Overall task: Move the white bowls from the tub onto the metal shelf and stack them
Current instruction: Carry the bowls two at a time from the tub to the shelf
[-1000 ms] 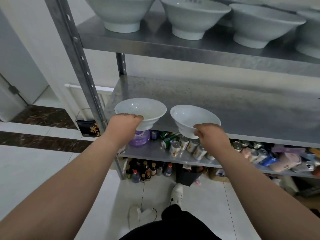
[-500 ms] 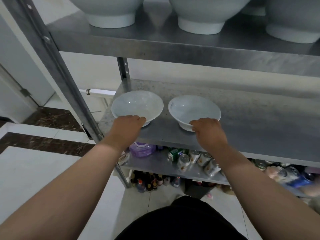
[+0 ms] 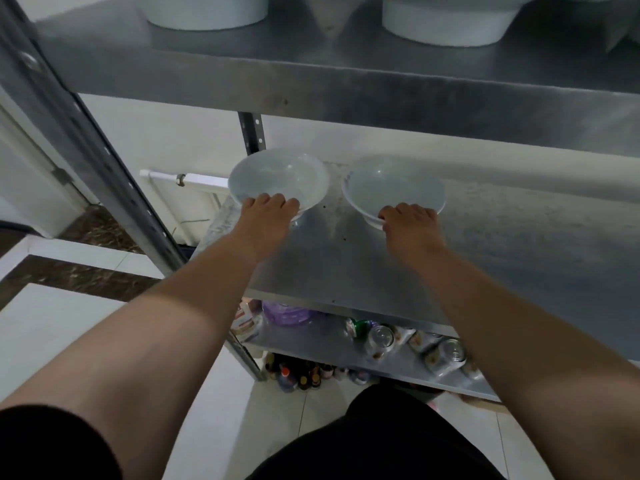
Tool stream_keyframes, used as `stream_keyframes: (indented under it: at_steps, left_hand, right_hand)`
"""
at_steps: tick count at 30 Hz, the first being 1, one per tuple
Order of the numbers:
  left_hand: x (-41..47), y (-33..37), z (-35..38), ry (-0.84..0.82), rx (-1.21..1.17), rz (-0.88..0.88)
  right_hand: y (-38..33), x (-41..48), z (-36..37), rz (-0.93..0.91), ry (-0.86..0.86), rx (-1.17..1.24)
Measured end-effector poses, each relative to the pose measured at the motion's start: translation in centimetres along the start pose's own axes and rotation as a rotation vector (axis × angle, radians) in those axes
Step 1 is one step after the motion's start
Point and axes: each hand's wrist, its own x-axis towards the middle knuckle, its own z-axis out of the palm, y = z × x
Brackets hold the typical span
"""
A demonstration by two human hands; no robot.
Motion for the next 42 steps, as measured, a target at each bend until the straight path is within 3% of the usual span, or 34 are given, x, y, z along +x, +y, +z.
stream_keyframes:
  at_steps: [6, 11, 15, 21, 42]
  left_hand:
    - [2.5, -1.4, 1.0, -0.007, -0.014, -0.044]
    - [-1.2, 0.3, 2.6, 0.177, -0.064, -0.064]
    - [-2.7, 0.9, 3.5, 0.081, -0.083, -0.112]
    - [0.6, -0.6, 2.7, 0.017, -0.093, -0.056]
    - [4.5, -1.5, 0.9, -0.18, -0.021, -0.197]
  right_hand:
    - [-0.2, 3.6, 0.1, 0.008, -0.111, 0.082]
    - [-1.3, -0.1, 1.2, -0.001, 0.069, 0.08]
    - [-1.8, -2.1, 1.6, 0.059, -0.076, 0.045]
    - [-2.6, -0.2, 1.1, 0.064, -0.11, 0.062]
    - [-2.2, 3.4, 0.8, 0.084, -0.205, -0.013]
